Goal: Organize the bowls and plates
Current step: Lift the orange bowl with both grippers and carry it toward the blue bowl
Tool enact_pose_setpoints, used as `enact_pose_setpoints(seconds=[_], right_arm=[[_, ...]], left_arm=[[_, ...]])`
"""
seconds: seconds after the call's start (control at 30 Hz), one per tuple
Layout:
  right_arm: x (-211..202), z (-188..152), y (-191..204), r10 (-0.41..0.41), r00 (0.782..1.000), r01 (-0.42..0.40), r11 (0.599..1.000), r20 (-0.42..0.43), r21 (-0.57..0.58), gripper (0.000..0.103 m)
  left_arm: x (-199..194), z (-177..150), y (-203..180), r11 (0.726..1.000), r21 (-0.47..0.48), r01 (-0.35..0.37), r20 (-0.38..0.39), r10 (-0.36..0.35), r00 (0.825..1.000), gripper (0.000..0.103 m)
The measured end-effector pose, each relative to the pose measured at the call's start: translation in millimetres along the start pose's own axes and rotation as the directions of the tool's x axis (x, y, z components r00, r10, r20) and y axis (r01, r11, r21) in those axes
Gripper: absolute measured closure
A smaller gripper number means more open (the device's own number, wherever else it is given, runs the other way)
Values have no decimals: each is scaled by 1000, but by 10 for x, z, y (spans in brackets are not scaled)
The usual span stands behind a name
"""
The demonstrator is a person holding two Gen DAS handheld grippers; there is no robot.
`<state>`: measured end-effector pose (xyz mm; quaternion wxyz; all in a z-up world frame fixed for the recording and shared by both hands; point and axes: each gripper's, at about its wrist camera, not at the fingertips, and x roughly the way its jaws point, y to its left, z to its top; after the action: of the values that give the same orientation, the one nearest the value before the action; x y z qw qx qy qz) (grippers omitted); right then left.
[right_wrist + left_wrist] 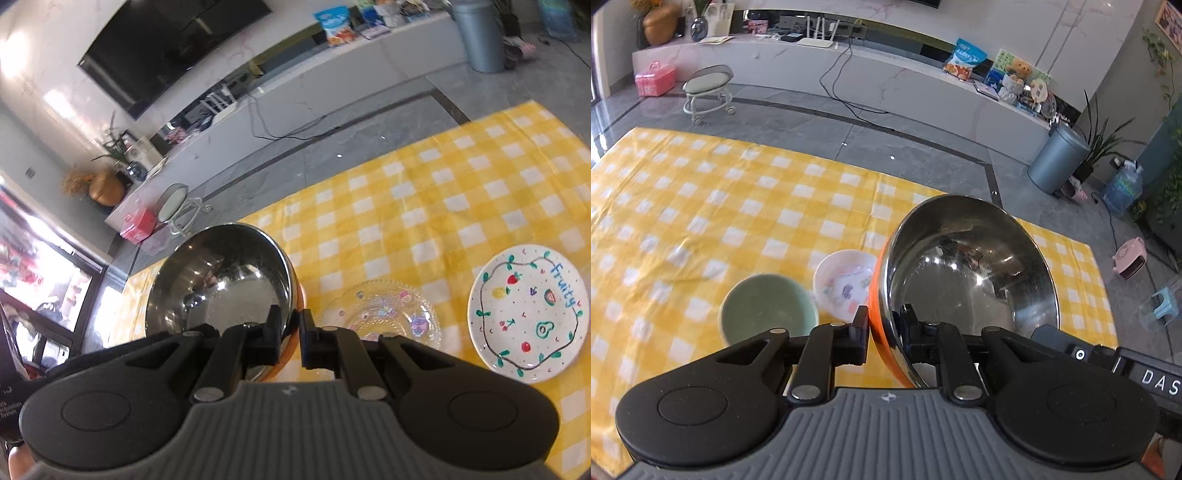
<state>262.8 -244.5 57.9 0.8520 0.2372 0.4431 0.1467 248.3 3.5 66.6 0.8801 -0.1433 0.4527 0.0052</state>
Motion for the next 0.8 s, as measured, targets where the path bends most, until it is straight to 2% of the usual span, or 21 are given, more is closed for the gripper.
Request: enact_pose_setpoints(seconds=[0.3,0.43,0.63,0.8], right_arm=[[-330,-237,354,18,1000,-19,997,-14,-71,96],[-465,-376,453,22,999,-24,996,-32,-81,96],[-619,-702,600,-3,999,-3,995,-53,-98,96],[-704,-1029,552,-10,997,6,999,-82,-53,96]], left_arm=[[-461,-128,177,1000,-6,-12,30,12,999,85],[-623,-274,323,999,-47,7,20,-6,1000,85],[-815,-506,507,995,-94,13,15,-12,1000,85],[-923,-730,602,995,-102,11,10,-10,1000,85]])
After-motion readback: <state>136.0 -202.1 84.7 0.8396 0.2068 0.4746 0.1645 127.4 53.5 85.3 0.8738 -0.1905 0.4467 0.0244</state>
